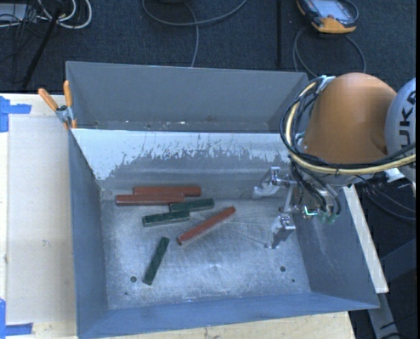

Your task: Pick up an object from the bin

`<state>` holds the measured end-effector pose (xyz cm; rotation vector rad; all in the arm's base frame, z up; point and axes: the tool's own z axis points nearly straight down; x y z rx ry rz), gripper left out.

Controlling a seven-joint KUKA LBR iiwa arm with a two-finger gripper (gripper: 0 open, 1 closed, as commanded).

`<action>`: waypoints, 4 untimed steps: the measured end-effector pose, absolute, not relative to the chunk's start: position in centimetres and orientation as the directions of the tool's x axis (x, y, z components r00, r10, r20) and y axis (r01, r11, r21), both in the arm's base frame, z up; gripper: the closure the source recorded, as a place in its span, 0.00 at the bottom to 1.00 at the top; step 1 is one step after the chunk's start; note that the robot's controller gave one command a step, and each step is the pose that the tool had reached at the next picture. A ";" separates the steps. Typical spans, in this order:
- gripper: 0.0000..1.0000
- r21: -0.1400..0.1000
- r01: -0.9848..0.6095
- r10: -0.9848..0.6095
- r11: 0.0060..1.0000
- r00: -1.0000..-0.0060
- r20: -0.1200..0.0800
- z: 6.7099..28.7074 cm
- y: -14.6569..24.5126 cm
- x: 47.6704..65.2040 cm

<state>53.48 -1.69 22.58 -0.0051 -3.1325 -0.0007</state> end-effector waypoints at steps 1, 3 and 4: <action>0.00 0.000 0.003 0.003 1.000 -1.000 0.001 23.0 -1.7 53.6; 0.00 0.000 -0.036 -0.036 0.999 -0.999 -0.003 12.9 0.8 56.6; 1.00 0.001 -0.044 -0.044 0.999 -0.999 -0.018 7.8 2.2 58.0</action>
Offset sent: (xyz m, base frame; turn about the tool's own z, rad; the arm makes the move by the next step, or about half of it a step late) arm 0.0415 0.0387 -0.1244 0.0610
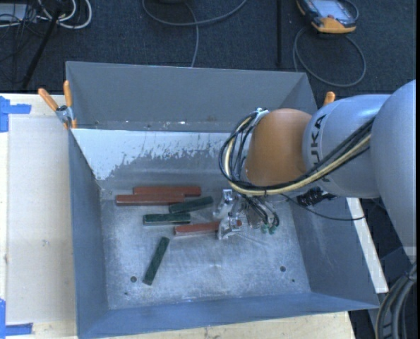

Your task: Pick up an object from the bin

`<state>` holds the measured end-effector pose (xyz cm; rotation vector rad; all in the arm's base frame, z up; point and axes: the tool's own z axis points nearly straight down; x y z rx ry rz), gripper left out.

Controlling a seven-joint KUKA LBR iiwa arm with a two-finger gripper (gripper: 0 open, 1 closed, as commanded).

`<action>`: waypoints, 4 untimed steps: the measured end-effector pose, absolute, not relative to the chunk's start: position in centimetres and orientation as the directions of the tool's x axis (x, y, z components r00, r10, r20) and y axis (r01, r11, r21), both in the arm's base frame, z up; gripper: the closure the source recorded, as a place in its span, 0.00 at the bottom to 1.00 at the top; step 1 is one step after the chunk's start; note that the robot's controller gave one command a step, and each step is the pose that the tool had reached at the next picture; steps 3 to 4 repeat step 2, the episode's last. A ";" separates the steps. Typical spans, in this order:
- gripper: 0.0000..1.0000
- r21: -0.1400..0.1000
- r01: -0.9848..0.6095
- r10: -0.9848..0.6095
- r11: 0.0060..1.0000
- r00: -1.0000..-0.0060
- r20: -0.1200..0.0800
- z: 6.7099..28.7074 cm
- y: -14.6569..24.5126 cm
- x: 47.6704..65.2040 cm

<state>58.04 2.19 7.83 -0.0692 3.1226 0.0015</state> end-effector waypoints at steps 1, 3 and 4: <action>1.00 0.001 -0.045 -0.045 0.999 -0.999 -0.018 7.8 2.2 58.0; 1.00 0.000 -0.106 -0.106 0.994 -0.994 -0.003 21.6 1.2 58.4; 1.00 0.000 -0.106 -0.106 0.994 -0.994 -0.003 21.6 1.2 58.4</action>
Offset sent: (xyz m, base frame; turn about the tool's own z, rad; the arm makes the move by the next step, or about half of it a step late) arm 0.0026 -0.0105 0.1377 -0.0626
